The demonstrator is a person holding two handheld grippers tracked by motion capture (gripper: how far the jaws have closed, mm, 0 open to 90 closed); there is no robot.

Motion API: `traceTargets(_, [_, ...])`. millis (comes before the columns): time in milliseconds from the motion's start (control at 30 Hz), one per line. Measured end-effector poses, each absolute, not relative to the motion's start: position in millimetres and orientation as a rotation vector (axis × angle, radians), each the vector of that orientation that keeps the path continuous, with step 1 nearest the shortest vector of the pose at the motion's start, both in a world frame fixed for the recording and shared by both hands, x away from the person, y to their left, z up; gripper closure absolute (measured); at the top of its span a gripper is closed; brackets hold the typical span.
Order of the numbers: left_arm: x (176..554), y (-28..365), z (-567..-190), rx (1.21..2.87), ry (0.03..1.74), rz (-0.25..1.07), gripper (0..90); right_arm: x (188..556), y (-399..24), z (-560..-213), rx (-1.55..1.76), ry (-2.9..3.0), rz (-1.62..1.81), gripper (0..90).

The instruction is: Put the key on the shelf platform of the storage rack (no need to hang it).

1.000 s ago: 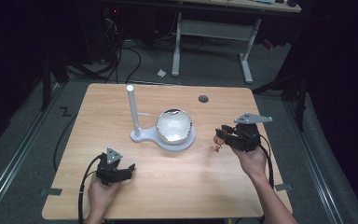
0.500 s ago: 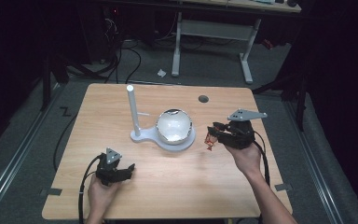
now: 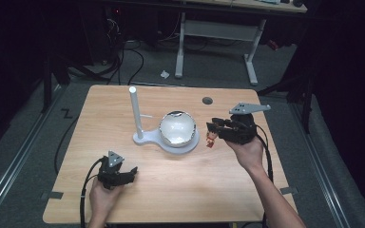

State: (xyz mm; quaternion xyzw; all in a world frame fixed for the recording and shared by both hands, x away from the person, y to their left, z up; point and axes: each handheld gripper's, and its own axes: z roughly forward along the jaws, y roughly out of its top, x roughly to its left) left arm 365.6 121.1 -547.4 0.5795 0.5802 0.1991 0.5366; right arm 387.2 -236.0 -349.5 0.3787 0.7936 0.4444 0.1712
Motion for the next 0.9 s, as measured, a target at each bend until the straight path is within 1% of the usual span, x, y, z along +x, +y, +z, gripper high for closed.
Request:
traceTargets(500, [366,121,-547,1.378,1.382,0.475,23.6,408,-209,-333,1.01,2.285,1.311,67.9])
traceTargets(900, [366,121,-547,1.378,1.382,0.474,23.6,419,-192,-328,0.974,2.299,1.318,67.8])
